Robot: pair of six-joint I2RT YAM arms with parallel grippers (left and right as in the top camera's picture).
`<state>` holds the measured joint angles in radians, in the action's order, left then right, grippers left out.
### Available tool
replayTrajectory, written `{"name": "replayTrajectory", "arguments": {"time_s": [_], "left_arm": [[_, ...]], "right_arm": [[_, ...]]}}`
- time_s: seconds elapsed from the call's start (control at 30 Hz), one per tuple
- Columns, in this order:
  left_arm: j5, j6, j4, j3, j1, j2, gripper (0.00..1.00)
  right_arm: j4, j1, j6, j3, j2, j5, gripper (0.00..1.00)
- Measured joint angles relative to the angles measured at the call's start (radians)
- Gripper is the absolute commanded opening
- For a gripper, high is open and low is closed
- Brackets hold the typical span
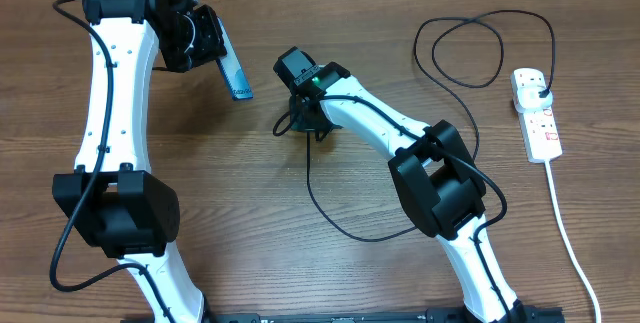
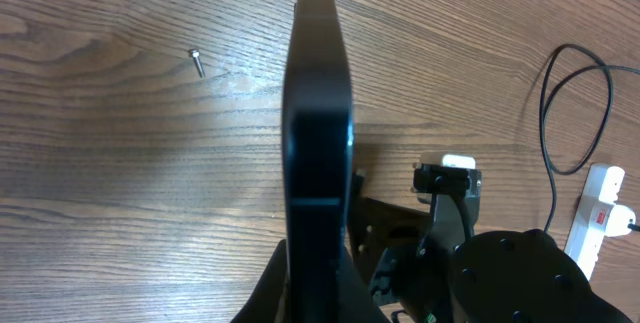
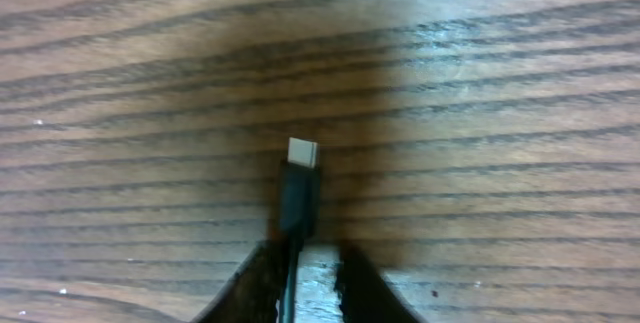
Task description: Plug charger to phone and switch on socket
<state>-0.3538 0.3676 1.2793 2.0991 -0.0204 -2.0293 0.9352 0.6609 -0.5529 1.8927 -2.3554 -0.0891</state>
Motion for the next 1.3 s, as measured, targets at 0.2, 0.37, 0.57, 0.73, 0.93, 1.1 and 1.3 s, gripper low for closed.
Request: {"name": "replayTrajectory", "arguments": {"time_s": [0.2,0.37,0.57,0.73,0.93,1.1,1.3], "left_arm": [[0.0,0.0,0.0,0.0,0.0,0.0,0.04],[0.0,0.0,0.0,0.0,0.0,0.0,0.04],[0.0,-0.001,0.0,0.0,0.0,0.0,0.04],[0.0,-0.003,-0.001,0.0,0.0,0.0,0.04],[0.0,-0.003,-0.002,0.0,0.0,0.0,0.04],[0.0,-0.003,-0.005,0.0,0.0,0.0,0.04],[0.0,-0.003,-0.005,0.0,0.0,0.0,0.04]], "right_arm": [[0.111,-0.001,-0.002,0.01,0.0,0.01,0.04],[0.23,-0.005,-0.002,0.02,-0.001,0.082,0.04],[0.457,-0.006,-0.033,0.017,-0.007,0.142,0.24],[0.445,-0.011,-0.042,0.017,-0.008,0.144,0.65],[0.412,-0.071,-0.017,0.017,-0.009,0.204,0.5],[0.433,-0.083,0.018,0.017,-0.01,0.243,0.48],[0.442,-0.021,0.03,0.017,-0.01,0.24,0.47]]}}
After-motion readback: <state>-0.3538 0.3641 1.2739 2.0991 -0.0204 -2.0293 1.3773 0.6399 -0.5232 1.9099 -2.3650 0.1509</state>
